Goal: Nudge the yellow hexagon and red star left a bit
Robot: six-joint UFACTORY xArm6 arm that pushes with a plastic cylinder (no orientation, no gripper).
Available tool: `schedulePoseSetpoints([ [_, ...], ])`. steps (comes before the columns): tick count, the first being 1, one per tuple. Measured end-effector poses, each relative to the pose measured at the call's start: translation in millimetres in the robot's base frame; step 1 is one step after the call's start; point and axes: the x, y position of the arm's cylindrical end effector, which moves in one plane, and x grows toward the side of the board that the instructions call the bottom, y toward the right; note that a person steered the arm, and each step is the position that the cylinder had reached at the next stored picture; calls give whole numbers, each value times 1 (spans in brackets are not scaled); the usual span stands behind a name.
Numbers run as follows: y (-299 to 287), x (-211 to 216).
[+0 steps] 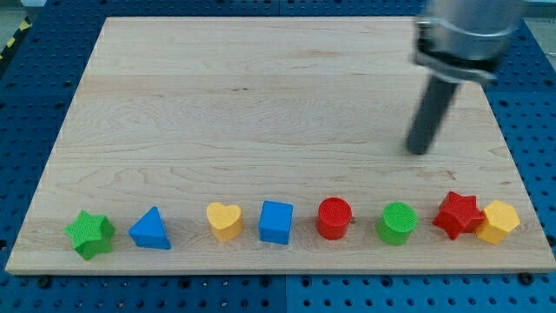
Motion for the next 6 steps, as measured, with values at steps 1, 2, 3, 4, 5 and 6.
schedulePoseSetpoints([
  [1,79,24],
  [2,116,80],
  [3,130,124],
  [4,100,145],
  [5,67,147],
  [6,65,146],
])
